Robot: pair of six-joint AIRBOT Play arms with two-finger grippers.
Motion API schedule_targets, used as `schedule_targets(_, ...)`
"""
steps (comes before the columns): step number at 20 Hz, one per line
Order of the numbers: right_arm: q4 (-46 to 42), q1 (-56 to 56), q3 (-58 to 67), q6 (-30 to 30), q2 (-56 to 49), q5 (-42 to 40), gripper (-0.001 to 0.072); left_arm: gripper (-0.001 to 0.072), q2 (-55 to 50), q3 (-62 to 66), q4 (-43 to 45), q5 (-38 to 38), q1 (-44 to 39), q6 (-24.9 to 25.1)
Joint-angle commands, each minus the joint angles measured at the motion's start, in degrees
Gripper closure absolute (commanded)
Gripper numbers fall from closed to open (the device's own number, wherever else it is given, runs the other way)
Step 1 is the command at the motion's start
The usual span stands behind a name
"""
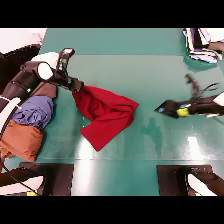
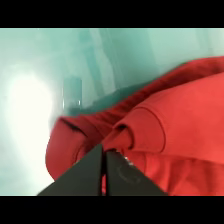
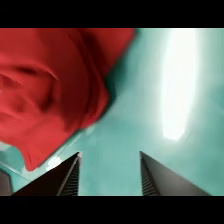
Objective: Fold the shirts.
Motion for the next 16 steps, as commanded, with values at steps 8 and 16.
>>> schedule_targets(8,9.0,20.8,4.3,0.1,-24.5,-19.1,0.0337,0.0684,-0.1,2.8,0.1,-0.2,0.1,0.0)
schedule_targets(16,1.6,16.6,14.3,-0.2,-20.8,-15.8,0.0696,0.0685,7.3,8.6,4.0,0.7,0.1,0.0)
